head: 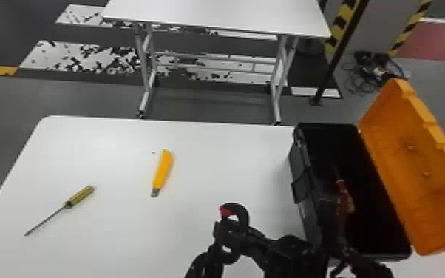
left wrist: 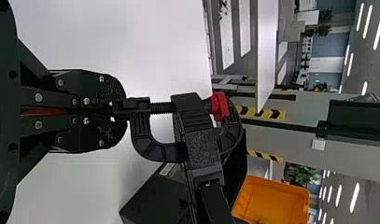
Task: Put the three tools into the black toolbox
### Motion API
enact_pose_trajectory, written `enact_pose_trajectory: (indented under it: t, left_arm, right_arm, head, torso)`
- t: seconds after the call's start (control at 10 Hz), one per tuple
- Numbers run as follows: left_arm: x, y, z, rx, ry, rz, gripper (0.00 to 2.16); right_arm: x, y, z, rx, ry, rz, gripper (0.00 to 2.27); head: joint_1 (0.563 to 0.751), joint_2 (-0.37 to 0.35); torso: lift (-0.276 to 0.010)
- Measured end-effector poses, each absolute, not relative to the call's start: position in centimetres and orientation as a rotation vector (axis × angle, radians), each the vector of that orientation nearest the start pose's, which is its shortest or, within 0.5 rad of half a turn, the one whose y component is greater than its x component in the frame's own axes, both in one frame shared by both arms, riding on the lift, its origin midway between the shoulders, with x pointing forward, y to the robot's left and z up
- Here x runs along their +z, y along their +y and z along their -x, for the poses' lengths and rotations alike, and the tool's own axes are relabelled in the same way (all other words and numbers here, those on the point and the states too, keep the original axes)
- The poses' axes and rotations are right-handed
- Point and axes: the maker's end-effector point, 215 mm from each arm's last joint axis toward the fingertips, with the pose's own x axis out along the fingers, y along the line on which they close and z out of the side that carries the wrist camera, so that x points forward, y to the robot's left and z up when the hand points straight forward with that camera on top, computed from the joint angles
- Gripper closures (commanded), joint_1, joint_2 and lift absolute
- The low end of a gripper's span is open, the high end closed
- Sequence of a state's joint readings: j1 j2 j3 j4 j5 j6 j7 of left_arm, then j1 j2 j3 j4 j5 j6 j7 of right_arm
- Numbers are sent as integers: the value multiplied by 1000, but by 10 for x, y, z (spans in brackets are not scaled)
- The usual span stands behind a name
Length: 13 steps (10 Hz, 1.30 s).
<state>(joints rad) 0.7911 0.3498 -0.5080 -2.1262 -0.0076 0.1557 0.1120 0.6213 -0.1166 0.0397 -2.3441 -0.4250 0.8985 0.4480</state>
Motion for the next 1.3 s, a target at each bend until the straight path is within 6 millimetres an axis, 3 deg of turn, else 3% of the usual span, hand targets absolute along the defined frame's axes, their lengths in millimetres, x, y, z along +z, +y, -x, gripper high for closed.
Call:
enact_pose_trajectory:
  t: [0.1, 0.2, 0.5, 0.7, 1.0, 1.3]
  left_arm:
    - [-470, 26, -236, -480, 462, -35, 424]
    - [-469, 27, -237, -469, 458, -33, 36]
    - [-463, 29, -238, -470, 453, -28, 33]
    - [-462, 49, -248, -416, 450, -37, 33]
    - [-476, 91, -264, -337, 464, -36, 36]
    - [-484, 143, -279, -261, 434, -20, 36]
  right_arm:
    - [-417, -51, -294, 707, 696, -442, 2236]
    - [-415, -53, -294, 700, 692, -439, 2240]
    - [-383, -70, -300, 657, 630, -415, 2240]
    - [-355, -104, -316, 570, 562, -353, 2240]
    - [-330, -183, -337, 426, 482, -314, 2240]
    - [-327, -259, -346, 305, 440, -261, 2236]
  head:
    - [695, -59]
    - [695, -58]
    - [695, -93]
    - [695, -109]
    - [695, -178]
    - [695, -213]
  torso:
    - [-51]
    - [-51]
    - [-51]
    - [-51]
    - [-51]
    - [-51]
